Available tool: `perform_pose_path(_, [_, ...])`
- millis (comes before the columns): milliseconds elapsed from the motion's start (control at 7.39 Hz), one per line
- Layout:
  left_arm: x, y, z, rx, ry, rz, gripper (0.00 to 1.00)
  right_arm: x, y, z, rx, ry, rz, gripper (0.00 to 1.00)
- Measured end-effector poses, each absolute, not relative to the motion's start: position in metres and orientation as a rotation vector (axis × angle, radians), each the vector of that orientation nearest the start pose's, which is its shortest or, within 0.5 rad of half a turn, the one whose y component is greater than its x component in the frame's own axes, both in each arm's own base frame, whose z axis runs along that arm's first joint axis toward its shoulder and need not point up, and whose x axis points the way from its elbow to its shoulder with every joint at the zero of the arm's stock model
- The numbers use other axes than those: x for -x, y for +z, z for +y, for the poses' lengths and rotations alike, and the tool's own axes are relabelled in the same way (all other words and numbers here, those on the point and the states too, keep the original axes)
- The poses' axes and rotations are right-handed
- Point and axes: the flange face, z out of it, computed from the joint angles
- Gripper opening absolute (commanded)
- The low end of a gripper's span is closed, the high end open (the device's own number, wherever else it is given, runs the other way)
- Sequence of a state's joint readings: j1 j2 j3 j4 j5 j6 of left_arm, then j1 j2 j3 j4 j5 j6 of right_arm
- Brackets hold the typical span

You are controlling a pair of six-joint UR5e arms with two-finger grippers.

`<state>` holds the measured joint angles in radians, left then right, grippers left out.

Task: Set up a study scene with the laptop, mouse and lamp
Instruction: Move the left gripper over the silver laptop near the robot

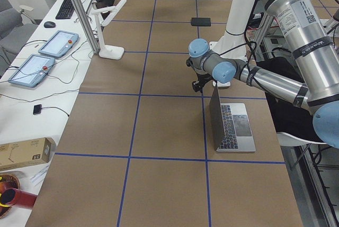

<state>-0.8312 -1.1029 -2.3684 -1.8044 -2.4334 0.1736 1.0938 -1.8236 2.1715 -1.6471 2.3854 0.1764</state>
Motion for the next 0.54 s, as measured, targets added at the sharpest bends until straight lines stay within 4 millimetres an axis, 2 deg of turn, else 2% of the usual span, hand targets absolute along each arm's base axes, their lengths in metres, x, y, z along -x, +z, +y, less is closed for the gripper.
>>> perform_pose_path(541, [-0.178, 0.414, -0.242, -0.314, 1.189, 1.018, 1.0, 0.12, 0.479, -0.365, 0.015, -0.395, -0.854, 0.99])
